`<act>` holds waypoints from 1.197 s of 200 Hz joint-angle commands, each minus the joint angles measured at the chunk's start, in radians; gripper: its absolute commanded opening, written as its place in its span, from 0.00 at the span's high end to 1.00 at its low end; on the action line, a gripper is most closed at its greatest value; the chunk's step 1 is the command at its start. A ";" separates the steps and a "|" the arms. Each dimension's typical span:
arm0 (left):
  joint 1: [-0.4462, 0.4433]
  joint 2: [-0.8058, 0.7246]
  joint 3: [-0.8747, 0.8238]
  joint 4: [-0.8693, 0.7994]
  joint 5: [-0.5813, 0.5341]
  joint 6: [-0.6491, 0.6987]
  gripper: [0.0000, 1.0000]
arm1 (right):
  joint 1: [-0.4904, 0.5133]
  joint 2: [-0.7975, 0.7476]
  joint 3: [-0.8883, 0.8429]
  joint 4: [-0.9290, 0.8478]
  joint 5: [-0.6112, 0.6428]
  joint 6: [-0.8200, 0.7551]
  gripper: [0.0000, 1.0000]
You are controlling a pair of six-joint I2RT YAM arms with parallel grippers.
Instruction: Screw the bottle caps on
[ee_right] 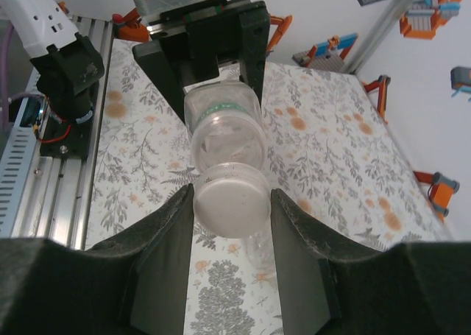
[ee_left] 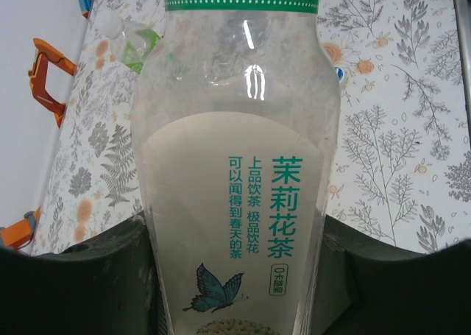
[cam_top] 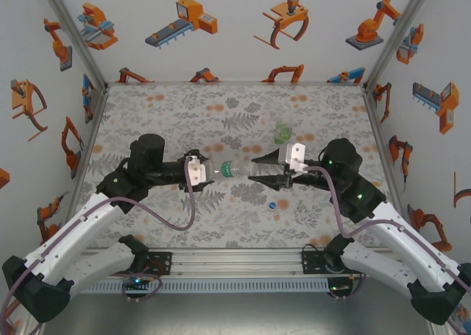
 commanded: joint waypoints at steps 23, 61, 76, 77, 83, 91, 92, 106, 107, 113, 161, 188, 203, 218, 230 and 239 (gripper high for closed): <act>-0.012 0.003 0.028 -0.045 -0.004 0.048 1.00 | -0.003 0.018 0.050 0.057 -0.084 -0.071 0.87; -0.018 0.003 0.033 -0.054 -0.007 0.049 1.00 | -0.001 0.045 0.061 0.055 -0.095 -0.075 0.87; -0.021 0.005 0.034 -0.057 -0.010 0.049 1.00 | -0.002 0.052 0.066 0.047 -0.097 -0.081 0.87; -0.021 0.005 0.034 -0.058 -0.011 0.049 1.00 | -0.002 0.053 0.067 0.047 -0.096 -0.081 0.87; -0.023 0.004 0.036 -0.059 -0.012 0.049 1.00 | -0.002 0.055 0.069 0.039 -0.099 -0.086 0.88; -0.023 0.006 0.036 -0.061 -0.013 0.048 1.00 | -0.002 0.058 0.075 0.023 -0.103 -0.097 0.88; -0.023 0.006 0.036 -0.061 -0.013 0.048 1.00 | -0.002 0.059 0.076 0.020 -0.104 -0.099 0.88; -0.023 0.006 0.038 -0.061 -0.013 0.044 1.00 | -0.002 0.063 0.087 -0.011 -0.113 -0.114 0.88; -0.024 0.006 0.038 -0.061 -0.013 0.044 1.00 | -0.002 0.064 0.089 -0.014 -0.114 -0.115 0.88; -0.023 0.005 0.039 -0.061 -0.013 0.043 1.00 | -0.002 0.065 0.092 -0.025 -0.118 -0.120 0.89; -0.023 0.002 0.041 -0.060 -0.021 0.034 1.00 | 0.003 0.067 0.113 -0.122 -0.112 -0.176 0.91; -0.023 0.004 0.042 -0.061 -0.025 0.032 1.00 | 0.006 0.064 0.115 -0.149 -0.090 -0.192 0.91; -0.024 0.006 0.044 -0.061 -0.024 0.031 1.00 | 0.009 0.066 0.117 -0.148 -0.091 -0.192 0.92; -0.023 0.007 0.043 -0.060 -0.025 0.029 1.00 | 0.012 0.070 0.118 -0.139 -0.089 -0.192 0.92; -0.025 0.008 0.042 -0.061 -0.024 0.029 1.00 | 0.015 0.074 0.118 -0.131 -0.088 -0.192 0.92; -0.024 0.009 0.043 -0.061 -0.025 0.027 1.00 | 0.018 0.078 0.120 -0.126 -0.086 -0.192 0.92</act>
